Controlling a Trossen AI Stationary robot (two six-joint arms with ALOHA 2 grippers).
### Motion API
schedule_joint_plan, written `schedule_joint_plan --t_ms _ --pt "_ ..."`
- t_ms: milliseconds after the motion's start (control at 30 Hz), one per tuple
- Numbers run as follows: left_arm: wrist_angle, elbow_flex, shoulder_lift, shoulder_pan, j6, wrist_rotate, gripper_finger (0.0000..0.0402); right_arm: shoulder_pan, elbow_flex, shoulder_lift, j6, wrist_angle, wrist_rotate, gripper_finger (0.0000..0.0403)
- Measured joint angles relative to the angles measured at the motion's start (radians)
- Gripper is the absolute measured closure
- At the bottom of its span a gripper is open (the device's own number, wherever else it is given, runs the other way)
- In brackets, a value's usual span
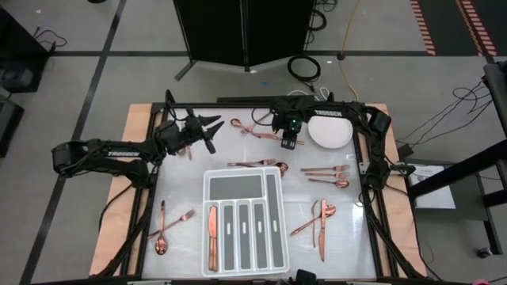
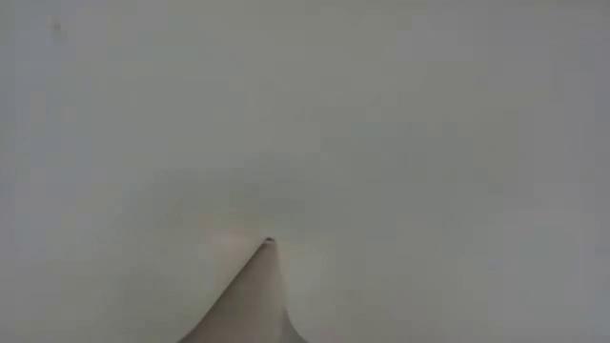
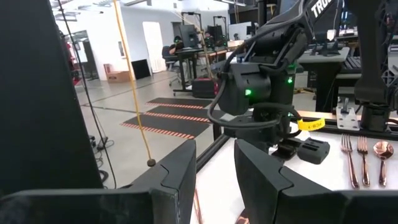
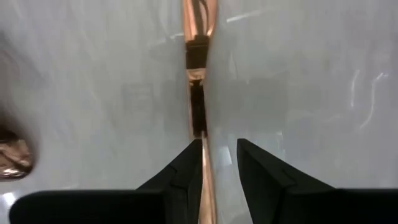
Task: Sort silverware
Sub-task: Put the top knife into the silverware tray
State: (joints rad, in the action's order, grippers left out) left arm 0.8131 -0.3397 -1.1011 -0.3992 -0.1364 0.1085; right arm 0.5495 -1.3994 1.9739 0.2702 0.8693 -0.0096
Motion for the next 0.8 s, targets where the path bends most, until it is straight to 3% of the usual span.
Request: schedule_joint_plan --t_ms 167,467,800 --pt "0.0 0.0 0.0 0.0 0.0 0.0 0.029 0.0 0.0 0.002 -0.021 0.001 -0.072 0.0312" --pt "0.0 0.0 0.0 0.0 0.0 0.0 0.029 0.0 0.001 0.009 -0.031 -0.014 -0.074 0.0312" --pt "-0.001 0.0 0.0 0.0 0.0 0.0 0.029 0.0 0.123 0.002 -0.05 -0.119 -0.062 0.0328"
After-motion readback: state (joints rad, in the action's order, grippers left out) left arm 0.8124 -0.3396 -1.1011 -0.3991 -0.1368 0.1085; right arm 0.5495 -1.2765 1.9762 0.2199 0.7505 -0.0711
